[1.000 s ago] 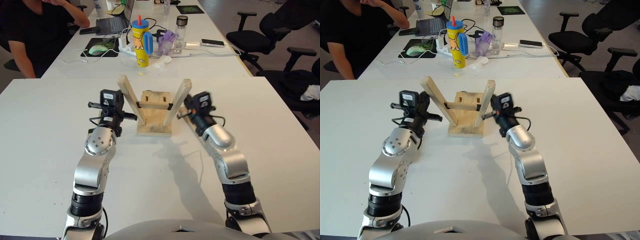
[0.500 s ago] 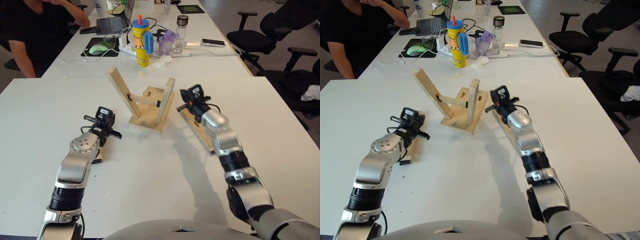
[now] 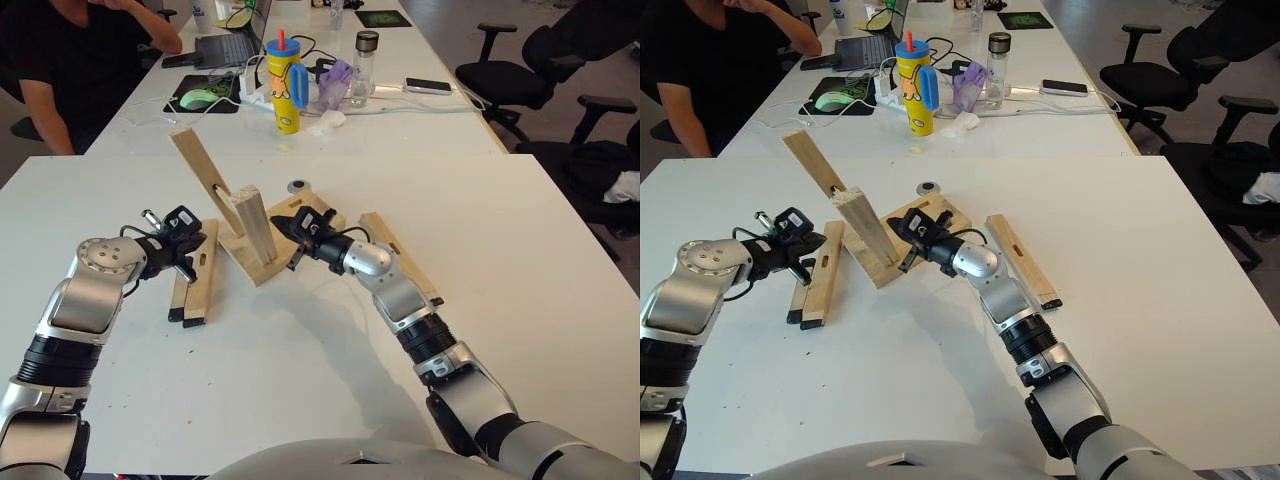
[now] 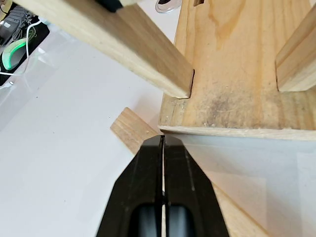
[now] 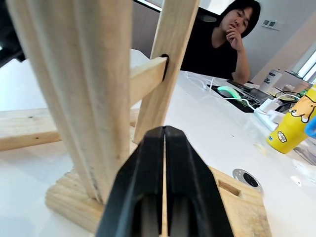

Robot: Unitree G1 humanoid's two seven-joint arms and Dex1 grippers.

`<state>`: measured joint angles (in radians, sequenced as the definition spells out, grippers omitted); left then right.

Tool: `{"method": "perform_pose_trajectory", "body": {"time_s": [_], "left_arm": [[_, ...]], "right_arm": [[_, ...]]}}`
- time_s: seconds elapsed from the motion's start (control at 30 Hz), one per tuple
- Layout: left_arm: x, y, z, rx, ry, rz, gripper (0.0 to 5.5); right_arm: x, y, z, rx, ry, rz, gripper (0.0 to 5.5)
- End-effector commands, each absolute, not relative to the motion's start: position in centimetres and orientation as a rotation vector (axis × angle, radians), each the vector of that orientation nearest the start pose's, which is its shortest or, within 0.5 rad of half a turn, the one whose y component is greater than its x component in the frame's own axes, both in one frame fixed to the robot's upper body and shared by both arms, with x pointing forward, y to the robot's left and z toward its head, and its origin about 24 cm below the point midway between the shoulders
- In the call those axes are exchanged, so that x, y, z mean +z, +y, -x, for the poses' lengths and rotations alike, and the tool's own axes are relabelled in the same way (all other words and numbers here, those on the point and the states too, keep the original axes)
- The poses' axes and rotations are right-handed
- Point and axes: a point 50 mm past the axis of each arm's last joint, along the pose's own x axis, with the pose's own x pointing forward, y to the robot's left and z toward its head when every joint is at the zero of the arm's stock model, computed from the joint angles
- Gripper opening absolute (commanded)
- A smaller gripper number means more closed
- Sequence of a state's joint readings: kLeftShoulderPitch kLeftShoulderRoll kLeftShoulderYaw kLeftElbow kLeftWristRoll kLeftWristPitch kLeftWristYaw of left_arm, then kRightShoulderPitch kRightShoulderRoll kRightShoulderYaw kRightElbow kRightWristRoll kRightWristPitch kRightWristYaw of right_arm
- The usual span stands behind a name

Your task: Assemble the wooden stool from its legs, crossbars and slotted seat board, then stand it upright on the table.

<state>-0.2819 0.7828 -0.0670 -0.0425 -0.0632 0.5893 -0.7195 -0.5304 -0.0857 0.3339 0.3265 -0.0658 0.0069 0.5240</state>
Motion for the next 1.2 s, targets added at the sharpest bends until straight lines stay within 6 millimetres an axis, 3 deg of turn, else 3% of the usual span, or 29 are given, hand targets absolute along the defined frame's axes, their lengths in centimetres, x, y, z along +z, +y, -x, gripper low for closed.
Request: {"method": "perform_pose_trajectory", "body": {"time_s": [0.03,0.27,0.5,0.63,0.93,1.2], "left_arm": [[11.2,24.6,-27.6,-0.648,0.497,-0.469,0.03],[10.5,19.7,-25.3,-0.916,0.472,-0.334,0.03],[8.1,16.2,-23.5,-1.004,0.523,-0.396,0.03],[6.3,15.1,-23.2,-0.994,0.554,-0.481,0.03],[5.5,15.7,-24.6,-0.847,0.552,-0.574,0.03],[6.1,18.1,-26.4,-0.692,0.565,-0.789,0.03]], "right_arm": [[7.2,-7.9,-34.6,0.749,0.063,0.539,0.00],[4.9,-9.3,-36.2,0.753,0.160,0.669,0.00],[5.3,-10.5,-37.2,0.701,0.147,0.711,0.00],[5.5,-10.1,-37.4,0.726,0.147,0.797,0.00],[4.3,-9.6,-36.9,0.782,0.176,0.905,0.00],[-0.4,-12.2,-34.4,0.944,0.584,1.086,0.00]]}}
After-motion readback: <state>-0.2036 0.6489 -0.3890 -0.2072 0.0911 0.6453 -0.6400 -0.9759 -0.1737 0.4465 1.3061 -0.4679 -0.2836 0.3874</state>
